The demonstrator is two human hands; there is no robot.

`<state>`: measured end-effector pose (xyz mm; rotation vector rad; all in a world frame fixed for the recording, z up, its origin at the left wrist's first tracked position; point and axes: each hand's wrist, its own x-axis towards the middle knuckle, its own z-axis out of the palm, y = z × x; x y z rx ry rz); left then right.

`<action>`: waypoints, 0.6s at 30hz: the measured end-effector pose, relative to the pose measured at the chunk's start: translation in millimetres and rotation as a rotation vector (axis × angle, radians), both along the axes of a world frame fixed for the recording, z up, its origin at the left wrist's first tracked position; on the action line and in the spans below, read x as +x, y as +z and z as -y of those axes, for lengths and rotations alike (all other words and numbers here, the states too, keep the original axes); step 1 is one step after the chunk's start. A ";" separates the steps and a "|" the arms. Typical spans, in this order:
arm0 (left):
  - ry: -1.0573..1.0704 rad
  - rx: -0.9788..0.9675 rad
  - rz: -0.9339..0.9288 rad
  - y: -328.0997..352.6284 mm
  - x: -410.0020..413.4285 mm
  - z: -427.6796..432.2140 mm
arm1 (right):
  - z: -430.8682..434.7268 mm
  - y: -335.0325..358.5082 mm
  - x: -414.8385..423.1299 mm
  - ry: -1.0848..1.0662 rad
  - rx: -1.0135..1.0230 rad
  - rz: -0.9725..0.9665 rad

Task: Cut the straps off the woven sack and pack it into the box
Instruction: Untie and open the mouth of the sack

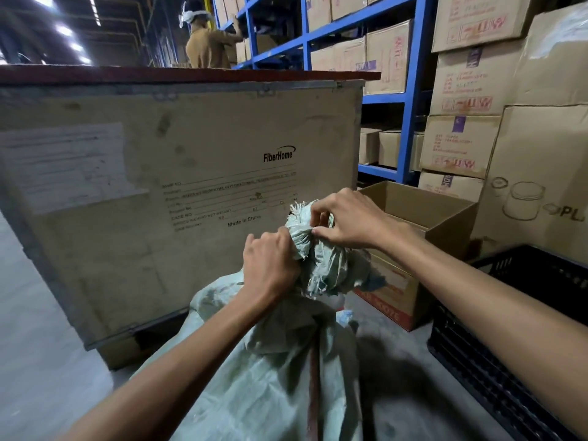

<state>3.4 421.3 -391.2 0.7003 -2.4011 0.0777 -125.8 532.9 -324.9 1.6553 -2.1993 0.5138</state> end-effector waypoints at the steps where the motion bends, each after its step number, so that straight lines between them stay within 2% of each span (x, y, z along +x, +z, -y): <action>1: 0.007 -0.014 0.020 -0.8 0.1 0.2 | 0.4 -0.3 -0.1 -0.001 0.015 -0.003; 8: -0.038 -0.201 0.054 -8.3 10.5 1.9 | -0.7 -10.2 -7.9 0.010 0.122 0.037; 14: -0.128 -0.167 0.070 -8.7 12.4 -4.9 | -9.9 -20.8 -14.1 0.025 0.142 -0.071; 18: -0.090 -0.158 0.011 -16.9 17.3 -6.6 | -12.1 -28.7 -12.8 0.020 0.158 -0.126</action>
